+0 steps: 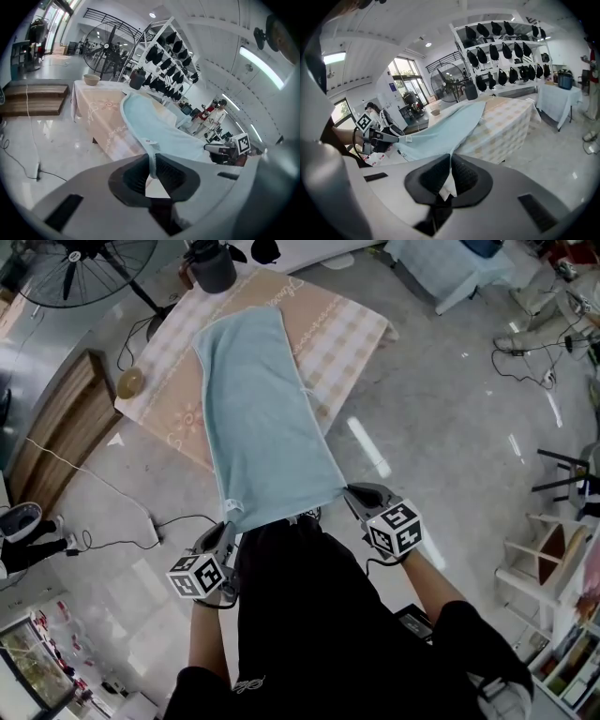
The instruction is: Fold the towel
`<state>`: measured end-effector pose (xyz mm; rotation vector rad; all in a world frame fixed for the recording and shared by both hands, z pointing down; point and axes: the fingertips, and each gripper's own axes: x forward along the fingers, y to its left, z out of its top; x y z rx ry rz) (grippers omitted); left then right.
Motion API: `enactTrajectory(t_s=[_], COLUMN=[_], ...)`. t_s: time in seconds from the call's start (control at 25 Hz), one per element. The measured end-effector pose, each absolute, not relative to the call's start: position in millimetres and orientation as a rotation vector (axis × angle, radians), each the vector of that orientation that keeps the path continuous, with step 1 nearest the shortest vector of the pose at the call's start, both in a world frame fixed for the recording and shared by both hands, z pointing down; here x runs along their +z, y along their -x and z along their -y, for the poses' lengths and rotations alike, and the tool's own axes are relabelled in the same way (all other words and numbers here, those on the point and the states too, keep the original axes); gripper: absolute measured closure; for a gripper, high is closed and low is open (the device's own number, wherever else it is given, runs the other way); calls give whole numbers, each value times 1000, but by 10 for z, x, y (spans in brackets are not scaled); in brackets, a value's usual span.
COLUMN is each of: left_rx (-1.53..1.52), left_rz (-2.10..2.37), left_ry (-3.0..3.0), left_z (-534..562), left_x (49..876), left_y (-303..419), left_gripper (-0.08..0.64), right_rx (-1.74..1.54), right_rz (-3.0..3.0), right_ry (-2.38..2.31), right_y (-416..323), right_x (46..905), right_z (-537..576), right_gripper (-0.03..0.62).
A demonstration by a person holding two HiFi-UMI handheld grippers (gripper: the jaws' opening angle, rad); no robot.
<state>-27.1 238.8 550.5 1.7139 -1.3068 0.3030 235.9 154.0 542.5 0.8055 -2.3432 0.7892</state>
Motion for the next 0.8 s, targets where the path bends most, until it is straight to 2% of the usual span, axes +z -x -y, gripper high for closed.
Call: enactTrajectory(t_s=[0.48, 0.8], left_rx=[96, 76], left_rz=[1387, 1428], left_ry=[-1830, -1902], left_z=[-1447, -687], left_x=[4807, 4612], left_y=[492, 829], left_gripper=[514, 514], right_rx=[643, 545], right_rz=[2504, 2544], right_ry=[-945, -990], right_y=[-2207, -1876], right_x=[4725, 4458], right_z=[-729, -28], right_gripper=[577, 577])
